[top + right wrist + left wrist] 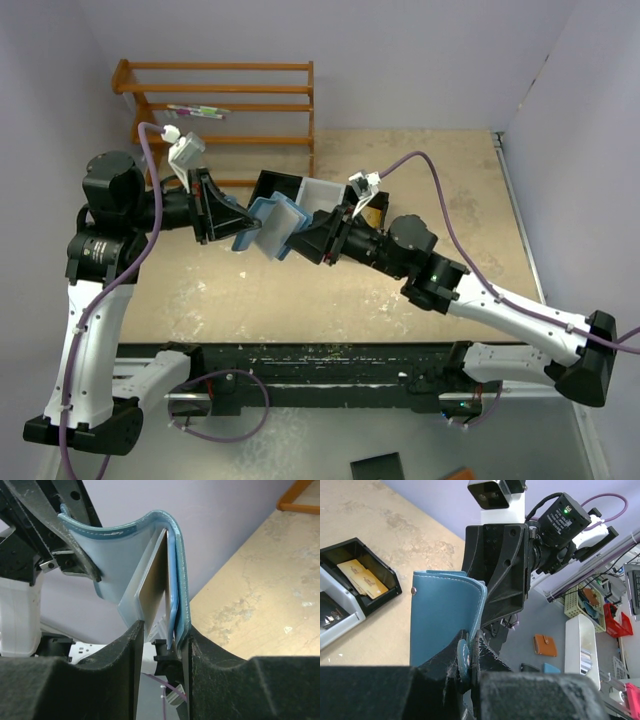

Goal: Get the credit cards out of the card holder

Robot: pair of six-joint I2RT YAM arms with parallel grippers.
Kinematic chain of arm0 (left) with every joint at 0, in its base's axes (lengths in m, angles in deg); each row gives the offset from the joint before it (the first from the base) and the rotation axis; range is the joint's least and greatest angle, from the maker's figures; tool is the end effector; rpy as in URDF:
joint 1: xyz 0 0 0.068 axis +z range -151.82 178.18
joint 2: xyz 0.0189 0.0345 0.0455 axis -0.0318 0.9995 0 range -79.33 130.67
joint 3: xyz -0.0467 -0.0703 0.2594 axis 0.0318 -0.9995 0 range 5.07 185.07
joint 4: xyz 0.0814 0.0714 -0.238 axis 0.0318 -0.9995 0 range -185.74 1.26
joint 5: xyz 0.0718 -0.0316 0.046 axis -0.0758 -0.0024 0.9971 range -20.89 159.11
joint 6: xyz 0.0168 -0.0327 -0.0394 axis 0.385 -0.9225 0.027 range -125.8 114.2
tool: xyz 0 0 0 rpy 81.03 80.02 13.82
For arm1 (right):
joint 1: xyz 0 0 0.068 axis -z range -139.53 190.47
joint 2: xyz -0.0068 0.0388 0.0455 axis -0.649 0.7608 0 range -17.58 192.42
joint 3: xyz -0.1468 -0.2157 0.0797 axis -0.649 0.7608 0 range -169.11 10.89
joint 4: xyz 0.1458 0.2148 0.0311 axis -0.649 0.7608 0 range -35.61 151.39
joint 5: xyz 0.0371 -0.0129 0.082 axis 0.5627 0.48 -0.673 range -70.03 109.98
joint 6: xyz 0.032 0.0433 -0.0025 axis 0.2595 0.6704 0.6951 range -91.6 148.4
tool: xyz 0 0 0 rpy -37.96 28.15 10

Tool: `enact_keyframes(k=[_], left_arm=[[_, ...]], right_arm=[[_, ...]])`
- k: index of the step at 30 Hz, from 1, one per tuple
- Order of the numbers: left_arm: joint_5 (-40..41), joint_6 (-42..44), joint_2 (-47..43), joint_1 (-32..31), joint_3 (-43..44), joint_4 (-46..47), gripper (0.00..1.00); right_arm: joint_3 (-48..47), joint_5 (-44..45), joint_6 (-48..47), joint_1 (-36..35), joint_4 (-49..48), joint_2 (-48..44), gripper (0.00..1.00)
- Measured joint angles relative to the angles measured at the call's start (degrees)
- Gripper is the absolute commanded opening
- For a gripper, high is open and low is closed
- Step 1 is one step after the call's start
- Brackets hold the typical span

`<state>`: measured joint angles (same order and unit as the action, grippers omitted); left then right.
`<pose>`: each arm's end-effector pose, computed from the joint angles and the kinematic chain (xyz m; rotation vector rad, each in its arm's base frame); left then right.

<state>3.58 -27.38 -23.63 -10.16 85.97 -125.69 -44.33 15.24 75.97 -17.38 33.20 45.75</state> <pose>0.1480 -0.0544 0.4721 0.6666 1.7354 -1.3699 0.1354 0.2210 0.3991 -0.2169 1.5208 1.5748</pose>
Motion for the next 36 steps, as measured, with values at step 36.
enact_keyframes(k=[36], left_arm=[[-5.07, -5.25, -1.14, -0.04, 1.25, 3.5, 0.0]], right_arm=[[5.38, -3.56, 3.54, -1.42, -20.9, 2.64, 0.54]])
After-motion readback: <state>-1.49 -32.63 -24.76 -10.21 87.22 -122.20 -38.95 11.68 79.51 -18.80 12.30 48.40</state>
